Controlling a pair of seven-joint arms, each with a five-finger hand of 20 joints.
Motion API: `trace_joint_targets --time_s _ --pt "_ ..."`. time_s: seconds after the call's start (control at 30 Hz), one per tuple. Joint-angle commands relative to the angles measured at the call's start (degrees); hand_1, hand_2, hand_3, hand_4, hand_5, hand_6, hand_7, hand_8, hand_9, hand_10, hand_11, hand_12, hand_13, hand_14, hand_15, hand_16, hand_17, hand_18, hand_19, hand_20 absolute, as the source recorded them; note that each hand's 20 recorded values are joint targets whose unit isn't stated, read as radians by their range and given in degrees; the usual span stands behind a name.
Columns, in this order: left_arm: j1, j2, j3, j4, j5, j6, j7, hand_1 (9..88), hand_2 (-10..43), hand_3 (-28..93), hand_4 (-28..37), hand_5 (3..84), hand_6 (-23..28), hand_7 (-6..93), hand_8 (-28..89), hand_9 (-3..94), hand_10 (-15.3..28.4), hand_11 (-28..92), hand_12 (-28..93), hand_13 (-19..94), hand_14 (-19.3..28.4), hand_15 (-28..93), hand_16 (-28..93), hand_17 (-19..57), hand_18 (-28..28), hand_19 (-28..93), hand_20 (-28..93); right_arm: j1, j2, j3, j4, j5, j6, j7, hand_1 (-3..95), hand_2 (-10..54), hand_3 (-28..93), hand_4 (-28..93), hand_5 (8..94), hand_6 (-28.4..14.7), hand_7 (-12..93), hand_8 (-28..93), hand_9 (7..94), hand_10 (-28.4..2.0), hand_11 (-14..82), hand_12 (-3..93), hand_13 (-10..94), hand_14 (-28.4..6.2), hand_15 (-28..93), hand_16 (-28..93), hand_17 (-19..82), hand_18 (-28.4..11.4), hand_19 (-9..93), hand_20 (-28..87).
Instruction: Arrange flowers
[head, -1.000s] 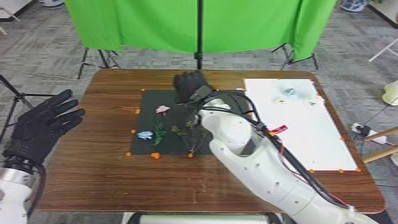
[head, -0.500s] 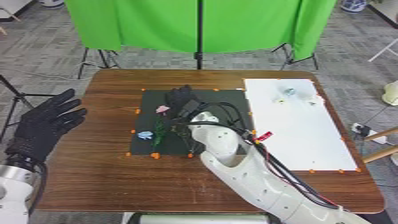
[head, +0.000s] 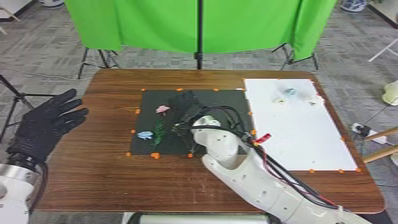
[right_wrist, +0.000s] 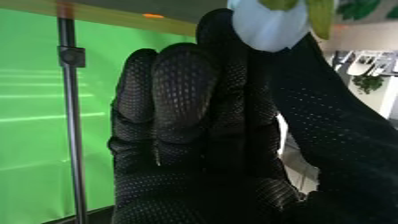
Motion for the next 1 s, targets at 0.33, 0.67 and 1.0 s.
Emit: trace_joint_targets --time_s 0.33,0.67,1.0 --pt "1.61 -0.51 -0.34 0.22 0.23 -0.55 -0.22 25.4 4.3 73 -26.7 36.6 2.4 17.8 -12 31.8 11.7 21 8 29 12.3 43 -3 -6.0 21.1 52 10 -1.30 1.02 3.99 -4.11 3.78 4.31 -0.06 29.3 -4.9 83 -28 54.7 2.2 48 -13 66.7 -8.4 44.4 25.6 65 -4.7 69 23 27 -15.0 76 35" --pt "3.31 -1.70 -1.24 -0.75 0.26 -0.06 0.94 25.3 4.5 73 -26.2 36.2 2.5 17.2 -11 31.3 11.6 20 9 28 13.3 43 -3 -6.2 21.1 52 10 -0.01 12.93 10.94 -5.99 9.76 5.67 2.18 22.0 0.9 88 -28 44.6 0.3 45 -22 51.7 -10.3 38.9 21.9 50 -6.5 61 16 21 -15.9 69 31" --pt "5.05 -2.32 -2.65 -1.49 0.05 0.71 1.96 25.6 4.2 73 -25.4 36.2 2.7 16.3 -10 31.0 11.7 20 9 28 13.8 43 -4 -6.4 21.3 53 9 -3.49 27.32 19.43 -4.65 17.57 4.99 9.47 22.8 -4.2 90 -28 29.5 -2.6 42 -22 33.0 -10.5 30.2 17.9 29 -7.4 36 9 14 -15.4 55 18"
